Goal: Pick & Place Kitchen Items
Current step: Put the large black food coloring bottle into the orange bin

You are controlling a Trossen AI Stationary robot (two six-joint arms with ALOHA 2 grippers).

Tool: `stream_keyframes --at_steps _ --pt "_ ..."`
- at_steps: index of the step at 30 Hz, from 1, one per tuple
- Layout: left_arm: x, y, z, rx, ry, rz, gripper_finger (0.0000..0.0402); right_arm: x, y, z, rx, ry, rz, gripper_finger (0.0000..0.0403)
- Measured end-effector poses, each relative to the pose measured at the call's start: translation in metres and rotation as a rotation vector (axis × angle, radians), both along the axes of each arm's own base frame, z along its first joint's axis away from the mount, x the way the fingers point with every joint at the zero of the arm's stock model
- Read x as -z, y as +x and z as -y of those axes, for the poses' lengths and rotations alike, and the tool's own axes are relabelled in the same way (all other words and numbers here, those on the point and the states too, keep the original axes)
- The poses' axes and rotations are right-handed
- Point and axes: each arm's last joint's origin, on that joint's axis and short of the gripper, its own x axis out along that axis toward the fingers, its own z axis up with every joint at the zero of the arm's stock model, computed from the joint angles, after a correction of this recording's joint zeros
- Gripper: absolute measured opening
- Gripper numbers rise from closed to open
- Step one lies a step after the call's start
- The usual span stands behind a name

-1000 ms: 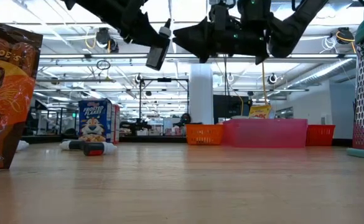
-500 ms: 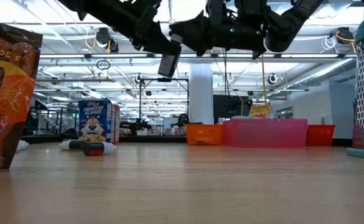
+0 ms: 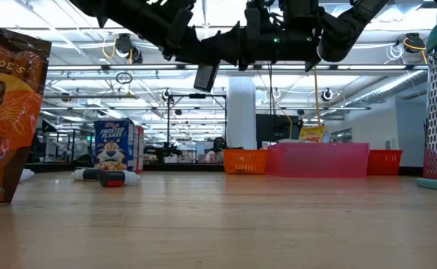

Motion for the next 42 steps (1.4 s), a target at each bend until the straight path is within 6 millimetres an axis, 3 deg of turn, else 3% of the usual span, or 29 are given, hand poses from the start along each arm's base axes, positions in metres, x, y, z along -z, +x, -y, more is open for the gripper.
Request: stream_keyframes --at_steps 8,16,25,34,42 --pt "0.002 -0.001 0.000 -0.014 -0.013 -0.018 0.0191 0.002 0.000 0.000 0.012 0.011 -0.009 0.0106" --pt "0.012 -0.007 0.000 -0.074 -0.060 -0.127 0.0198 0.004 -0.004 0.015 0.056 0.020 -0.028 0.0106" --pt "0.032 -0.021 0.006 -0.162 -0.148 -0.345 0.0197 0.013 -0.023 0.068 0.329 0.047 -0.109 0.0106" --pt "0.032 -0.020 0.019 -0.118 -0.134 -0.359 0.0198 0.055 -0.042 0.131 0.545 0.156 -0.145 0.0106" --pt "0.031 -0.019 0.019 -0.123 -0.131 -0.341 0.0198 0.092 -0.039 0.159 0.596 0.207 -0.208 0.0106"
